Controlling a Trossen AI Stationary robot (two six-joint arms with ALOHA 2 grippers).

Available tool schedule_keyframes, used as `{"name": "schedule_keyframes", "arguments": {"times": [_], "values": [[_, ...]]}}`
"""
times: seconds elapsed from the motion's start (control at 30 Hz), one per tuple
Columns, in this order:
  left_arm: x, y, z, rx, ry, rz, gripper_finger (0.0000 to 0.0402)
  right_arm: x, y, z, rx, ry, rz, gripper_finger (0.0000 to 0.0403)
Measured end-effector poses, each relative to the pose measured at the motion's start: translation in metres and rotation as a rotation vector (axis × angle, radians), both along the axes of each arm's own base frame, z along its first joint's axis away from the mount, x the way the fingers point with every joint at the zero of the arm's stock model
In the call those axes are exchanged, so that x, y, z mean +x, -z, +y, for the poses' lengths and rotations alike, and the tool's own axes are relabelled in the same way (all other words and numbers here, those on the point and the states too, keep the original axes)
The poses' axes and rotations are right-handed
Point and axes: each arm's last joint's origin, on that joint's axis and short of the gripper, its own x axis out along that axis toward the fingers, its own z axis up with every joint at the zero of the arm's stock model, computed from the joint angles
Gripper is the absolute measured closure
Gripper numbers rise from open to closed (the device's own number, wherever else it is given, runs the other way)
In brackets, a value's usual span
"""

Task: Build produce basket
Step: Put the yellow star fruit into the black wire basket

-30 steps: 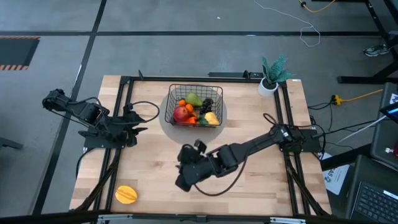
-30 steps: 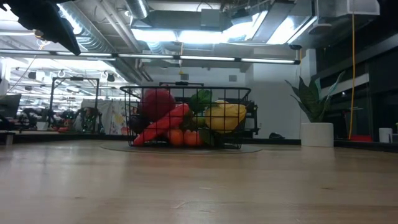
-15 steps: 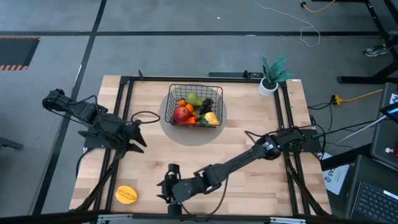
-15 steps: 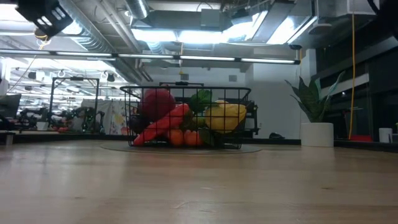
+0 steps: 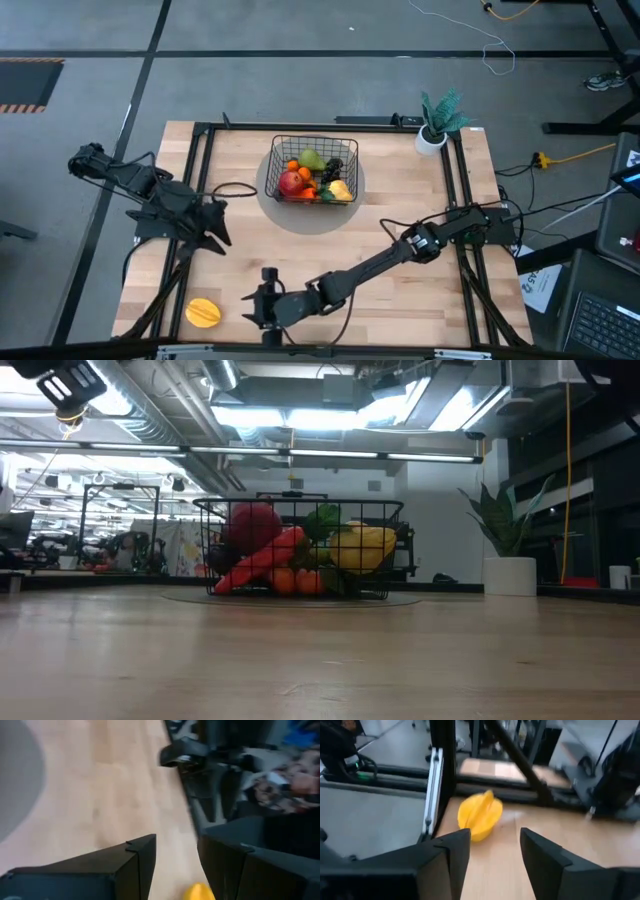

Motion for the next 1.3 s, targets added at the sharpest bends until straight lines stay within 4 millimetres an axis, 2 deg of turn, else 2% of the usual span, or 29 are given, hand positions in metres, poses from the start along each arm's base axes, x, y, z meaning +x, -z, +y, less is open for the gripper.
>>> {"name": "schedule_keyframes", "arguments": {"times": [0.17,0.33,0.43,0.67,0.83,0.97,1.2,1.3], "values": [[0.002,-0.009,-0.004,-0.079,0.091,-0.074,0.0269,0.003,-0.013,0.002,-0.024,-0.024,-0.104,0.0238],[0.005,-0.020,-0.006,-0.115,0.118,-0.194,0.0269,0.004,-0.017,0.002,-0.045,-0.050,-0.124,0.0238],[0.006,-0.023,-0.007,-0.162,0.116,-0.201,0.0269,0.002,-0.012,0.002,-0.035,-0.049,-0.069,0.0238],[0.004,-0.020,-0.024,-0.339,0.176,-0.021,0.0269,-0.013,0.007,0.012,-0.100,-0.043,0.123,0.0238],[0.008,-0.031,-0.052,-0.373,0.294,-0.158,0.0269,-0.029,0.016,0.015,-0.257,0.095,0.243,0.0238],[0.009,-0.032,-0.070,-0.376,0.348,-0.188,0.0269,-0.041,-0.003,0.010,-0.350,0.215,0.251,0.0238],[0.014,-0.040,-0.096,-0.311,0.250,-0.176,0.0269,-0.064,-0.041,0.002,-0.278,0.331,0.276,0.0238],[0.018,-0.042,-0.111,-0.219,0.214,-0.111,0.0269,-0.079,-0.055,0.003,-0.257,0.397,0.278,0.0238]]}}
